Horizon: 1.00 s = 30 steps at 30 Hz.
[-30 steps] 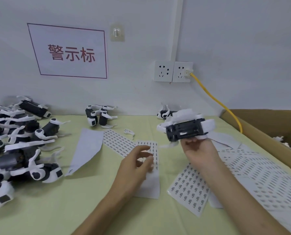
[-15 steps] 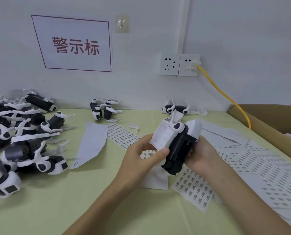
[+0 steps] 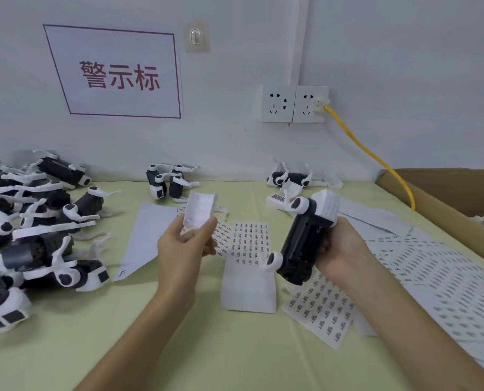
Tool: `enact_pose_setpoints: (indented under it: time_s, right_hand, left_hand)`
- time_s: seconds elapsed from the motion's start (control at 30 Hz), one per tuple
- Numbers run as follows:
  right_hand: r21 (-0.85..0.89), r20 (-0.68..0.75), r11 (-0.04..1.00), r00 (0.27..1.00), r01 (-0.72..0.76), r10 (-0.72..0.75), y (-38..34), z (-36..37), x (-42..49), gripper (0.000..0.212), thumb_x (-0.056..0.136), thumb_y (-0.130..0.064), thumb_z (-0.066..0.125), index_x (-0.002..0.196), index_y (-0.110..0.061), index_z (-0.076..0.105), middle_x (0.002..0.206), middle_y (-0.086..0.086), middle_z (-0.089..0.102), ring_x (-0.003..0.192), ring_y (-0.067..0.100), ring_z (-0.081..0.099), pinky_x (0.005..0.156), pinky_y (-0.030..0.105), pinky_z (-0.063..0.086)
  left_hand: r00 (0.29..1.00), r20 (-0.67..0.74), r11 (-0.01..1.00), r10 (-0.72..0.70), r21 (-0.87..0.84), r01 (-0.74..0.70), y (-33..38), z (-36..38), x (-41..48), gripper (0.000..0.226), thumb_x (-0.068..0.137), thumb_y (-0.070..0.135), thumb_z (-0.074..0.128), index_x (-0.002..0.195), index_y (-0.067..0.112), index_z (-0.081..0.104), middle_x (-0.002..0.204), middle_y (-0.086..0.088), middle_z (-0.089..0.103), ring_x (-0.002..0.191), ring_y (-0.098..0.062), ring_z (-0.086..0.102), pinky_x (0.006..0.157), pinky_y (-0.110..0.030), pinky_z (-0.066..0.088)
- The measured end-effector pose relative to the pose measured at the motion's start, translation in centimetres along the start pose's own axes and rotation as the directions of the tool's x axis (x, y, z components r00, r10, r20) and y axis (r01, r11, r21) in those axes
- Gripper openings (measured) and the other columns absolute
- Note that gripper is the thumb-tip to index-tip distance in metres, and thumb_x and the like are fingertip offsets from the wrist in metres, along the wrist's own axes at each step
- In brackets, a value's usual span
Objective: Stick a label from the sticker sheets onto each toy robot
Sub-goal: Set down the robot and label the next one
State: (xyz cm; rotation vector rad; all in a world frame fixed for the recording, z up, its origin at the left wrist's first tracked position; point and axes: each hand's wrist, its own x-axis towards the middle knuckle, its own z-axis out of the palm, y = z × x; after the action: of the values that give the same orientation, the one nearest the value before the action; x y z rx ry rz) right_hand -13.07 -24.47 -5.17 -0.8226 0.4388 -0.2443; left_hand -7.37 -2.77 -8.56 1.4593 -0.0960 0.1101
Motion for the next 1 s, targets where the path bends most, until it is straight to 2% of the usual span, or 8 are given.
enact_pose_setpoints:
  time_s: [0.1,0.23,0.33,0.43,0.63,0.77,0.87,1.0]
  right_hand:
    - [-0.039,0.017,0.999,1.0,0.002,-0.002,0.1,0.1,-0.2,0.04,0.088,0.003,0.033,0.055,-0.018,0.041,0.048,-0.004,0.03,0.038,0.007,0.025,0.042,0.019,0.023]
    - [-0.035,0.024,0.999,1.0,-0.018,0.019,0.4,0.5,-0.6,0.058,0.084,0.005,0.028,0.033,-0.019,0.042,0.041,-0.005,0.027,0.032,0.006,0.022,0.036,0.017,0.02]
    - [-0.01,0.023,0.999,0.999,-0.039,0.039,0.7,0.6,-0.7,0.051,0.077,0.006,0.032,0.033,-0.019,0.041,0.042,-0.005,0.026,0.033,0.006,0.022,0.036,0.017,0.019]
    - [-0.078,0.073,0.996,0.996,-0.042,0.047,0.8,0.7,-0.9,0.039,0.066,0.001,0.043,0.033,-0.019,0.045,0.042,-0.006,0.028,0.033,0.005,0.022,0.036,0.017,0.02]
    - [-0.307,0.265,0.952,0.958,-0.023,0.108,1.6,1.2,-1.5,0.039,0.08,-0.018,0.058,0.041,-0.019,0.062,0.041,-0.007,0.03,0.04,0.006,0.024,0.056,0.026,0.013]
    - [-0.325,0.299,0.946,0.95,0.009,0.093,1.4,1.6,-1.7,0.03,0.101,-0.03,0.055,0.111,-0.009,0.073,0.079,0.005,0.069,0.073,0.02,0.067,0.066,0.031,0.055]
    - [-0.403,0.31,0.899,0.95,0.173,-0.044,1.7,1.6,-1.6,0.034,0.102,-0.036,0.053,0.129,-0.021,0.066,0.116,0.005,0.073,0.111,0.026,0.069,0.092,0.042,0.054]
    - [-0.588,0.495,0.651,0.85,0.48,-0.181,2.4,2.1,-2.7,0.025,0.103,-0.029,0.055,0.124,-0.028,0.068,0.122,0.001,0.071,0.11,0.019,0.069,0.095,0.038,0.056]
  left_hand:
    - [0.972,0.197,0.991,-0.13,0.016,0.13,0.0,-0.7,0.0,0.069,0.09,0.014,0.078,0.149,0.0,0.046,0.073,0.003,0.069,0.064,-0.009,0.063,0.073,-0.023,0.056]
    - [0.904,0.414,0.977,-0.109,-0.124,0.175,0.5,-0.7,0.8,0.126,0.084,0.028,0.085,0.161,0.044,-0.013,0.148,-0.003,0.053,0.124,-0.016,0.067,0.108,-0.039,0.049]
    - [0.906,0.42,0.999,-0.048,0.013,0.047,0.8,0.0,-0.2,0.085,0.088,0.041,0.079,0.16,0.037,0.033,0.149,0.005,0.057,0.125,-0.013,0.065,0.103,-0.034,0.052]
    - [0.825,0.563,0.998,-0.046,0.06,0.015,1.1,0.8,-1.1,0.037,0.093,0.044,0.062,0.119,0.022,0.077,0.121,-0.006,0.076,0.102,-0.018,0.073,0.088,-0.029,0.058]
    - [0.735,0.678,0.996,-0.032,0.087,-0.037,0.9,2.0,-2.9,0.038,0.105,0.04,0.055,0.115,0.01,0.076,0.113,-0.016,0.076,0.102,-0.032,0.069,0.099,-0.047,0.052]
    - [0.751,0.654,0.985,-0.089,-0.054,0.164,1.1,1.8,-2.5,0.05,0.103,0.04,0.047,0.129,0.004,0.069,0.127,-0.017,0.073,0.114,-0.029,0.07,0.095,-0.036,0.058]
    - [0.78,0.618,0.947,-0.096,-0.186,0.263,1.3,1.8,-2.3,0.053,0.107,0.044,0.041,0.136,0.007,0.065,0.133,-0.014,0.07,0.119,-0.029,0.07,0.088,-0.032,0.06]
    - [0.852,0.508,0.911,-0.126,-0.282,0.302,1.4,1.5,-1.8,0.055,0.107,0.05,0.037,0.136,0.012,0.065,0.13,-0.009,0.072,0.114,-0.023,0.072,0.09,-0.029,0.061]
